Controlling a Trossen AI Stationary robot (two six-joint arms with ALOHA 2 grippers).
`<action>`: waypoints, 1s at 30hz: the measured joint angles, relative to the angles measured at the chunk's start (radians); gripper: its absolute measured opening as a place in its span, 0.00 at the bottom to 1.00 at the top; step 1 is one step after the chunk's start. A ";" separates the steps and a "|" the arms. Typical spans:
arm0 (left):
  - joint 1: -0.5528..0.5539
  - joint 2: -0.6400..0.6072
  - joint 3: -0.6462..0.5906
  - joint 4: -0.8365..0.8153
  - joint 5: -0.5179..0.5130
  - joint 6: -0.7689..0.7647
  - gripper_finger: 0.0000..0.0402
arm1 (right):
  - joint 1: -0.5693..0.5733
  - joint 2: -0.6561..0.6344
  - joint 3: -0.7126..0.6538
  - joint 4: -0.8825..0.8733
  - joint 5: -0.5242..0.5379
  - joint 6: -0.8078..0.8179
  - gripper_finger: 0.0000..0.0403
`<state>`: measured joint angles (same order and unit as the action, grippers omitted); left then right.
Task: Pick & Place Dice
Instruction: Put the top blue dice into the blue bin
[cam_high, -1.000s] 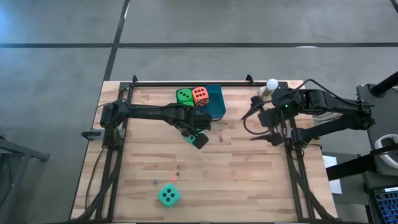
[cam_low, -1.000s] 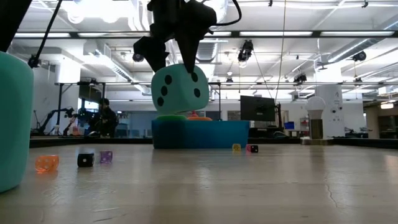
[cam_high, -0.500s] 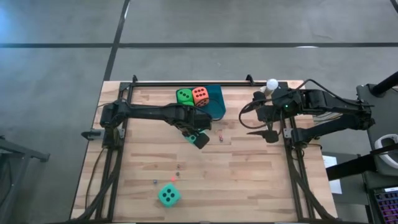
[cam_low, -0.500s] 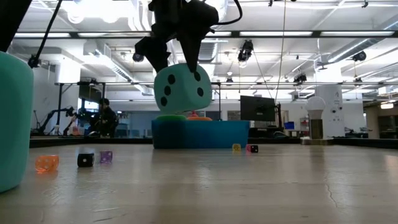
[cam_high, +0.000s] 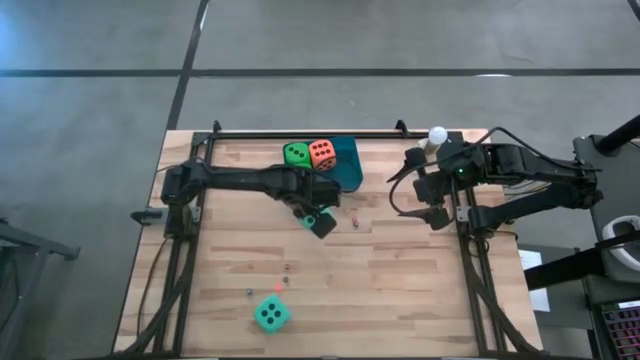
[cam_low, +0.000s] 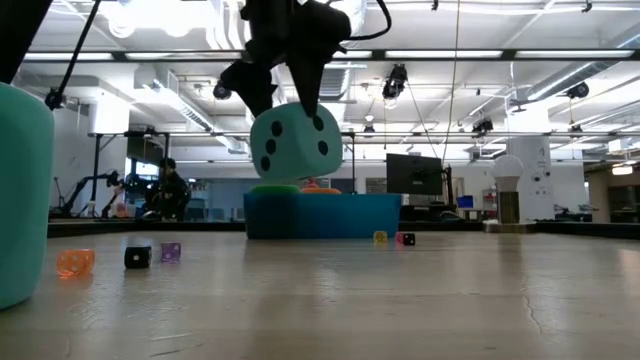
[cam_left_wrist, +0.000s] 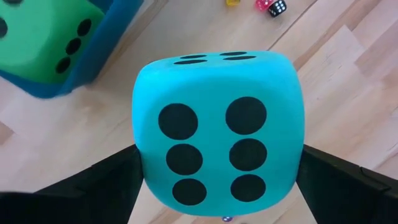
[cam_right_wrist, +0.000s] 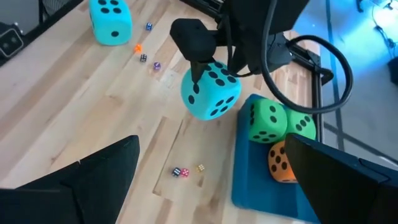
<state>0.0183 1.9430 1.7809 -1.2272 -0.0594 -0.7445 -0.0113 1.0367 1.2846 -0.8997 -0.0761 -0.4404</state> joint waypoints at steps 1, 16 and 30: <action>0.004 0.000 0.000 0.000 0.000 0.017 0.94 | 0.000 0.000 0.000 0.000 0.000 -0.006 0.99; 0.116 -0.013 0.053 0.026 -0.015 0.348 0.94 | 0.000 0.000 0.000 0.000 -0.002 -0.007 0.99; 0.235 -0.002 0.079 0.168 -0.151 0.674 0.97 | 0.000 0.000 0.000 0.000 -0.002 -0.007 0.99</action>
<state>0.2530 1.9408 1.8599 -1.0595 -0.2104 -0.0704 -0.0113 1.0367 1.2846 -0.9001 -0.0780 -0.4474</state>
